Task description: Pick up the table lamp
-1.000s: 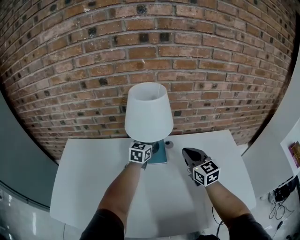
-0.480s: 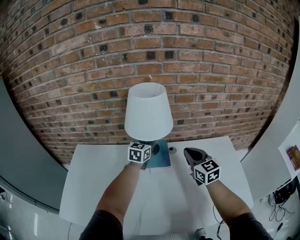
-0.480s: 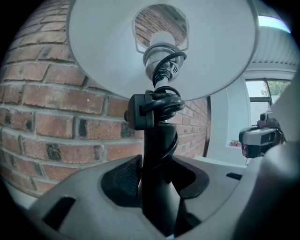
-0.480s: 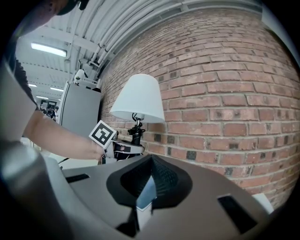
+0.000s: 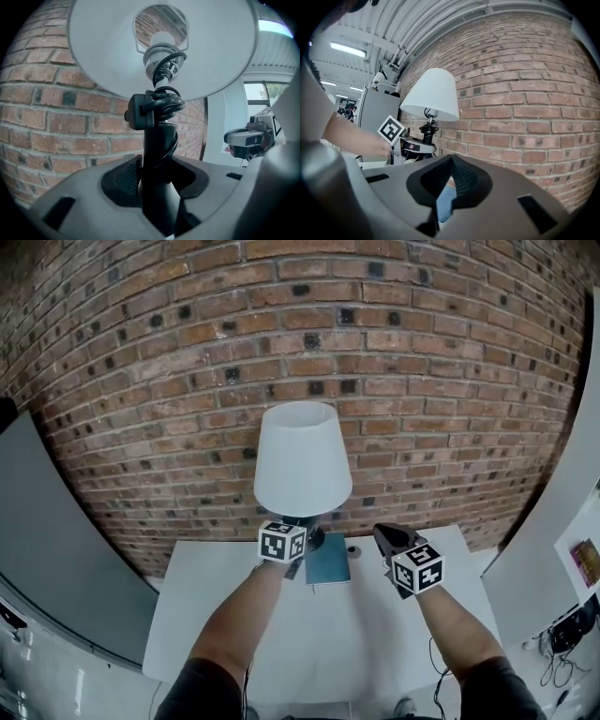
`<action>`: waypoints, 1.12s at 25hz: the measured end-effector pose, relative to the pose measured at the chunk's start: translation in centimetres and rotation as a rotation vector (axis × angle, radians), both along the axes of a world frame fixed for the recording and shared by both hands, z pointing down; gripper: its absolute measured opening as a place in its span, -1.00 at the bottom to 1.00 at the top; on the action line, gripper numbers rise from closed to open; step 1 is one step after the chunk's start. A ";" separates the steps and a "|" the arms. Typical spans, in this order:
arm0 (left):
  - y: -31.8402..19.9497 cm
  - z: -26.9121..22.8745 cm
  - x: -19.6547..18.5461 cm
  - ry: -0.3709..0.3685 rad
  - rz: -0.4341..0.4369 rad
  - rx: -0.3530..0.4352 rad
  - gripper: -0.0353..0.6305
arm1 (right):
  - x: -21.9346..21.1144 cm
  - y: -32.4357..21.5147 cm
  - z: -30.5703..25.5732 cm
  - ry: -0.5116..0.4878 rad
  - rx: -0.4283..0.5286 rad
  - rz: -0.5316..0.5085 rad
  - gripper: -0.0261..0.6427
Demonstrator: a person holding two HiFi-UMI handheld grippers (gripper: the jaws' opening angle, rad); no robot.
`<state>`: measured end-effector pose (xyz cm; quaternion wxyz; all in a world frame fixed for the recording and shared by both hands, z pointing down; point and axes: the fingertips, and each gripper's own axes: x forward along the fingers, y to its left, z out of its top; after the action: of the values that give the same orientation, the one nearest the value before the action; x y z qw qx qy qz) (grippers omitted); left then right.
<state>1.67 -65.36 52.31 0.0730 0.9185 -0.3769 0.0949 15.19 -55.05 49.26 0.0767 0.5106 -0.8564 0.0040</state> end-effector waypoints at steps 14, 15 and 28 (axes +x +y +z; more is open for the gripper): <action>3.3 -12.8 -3.6 -0.022 0.020 0.039 -0.41 | 1.0 -0.5 -10.5 0.007 -0.006 0.034 -0.94; 3.5 -13.8 -3.8 -0.024 0.021 0.045 -0.41 | 1.1 -0.4 -11.1 0.006 -0.006 0.039 -0.94; 7.2 -24.1 -6.4 -0.006 0.033 0.080 -0.41 | 0.0 0.7 -19.0 0.035 0.004 0.037 -0.94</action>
<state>-4.76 -58.15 28.17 0.0336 0.9264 -0.3655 0.0839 15.21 -54.32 30.25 0.0903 0.5266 -0.8453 -0.0053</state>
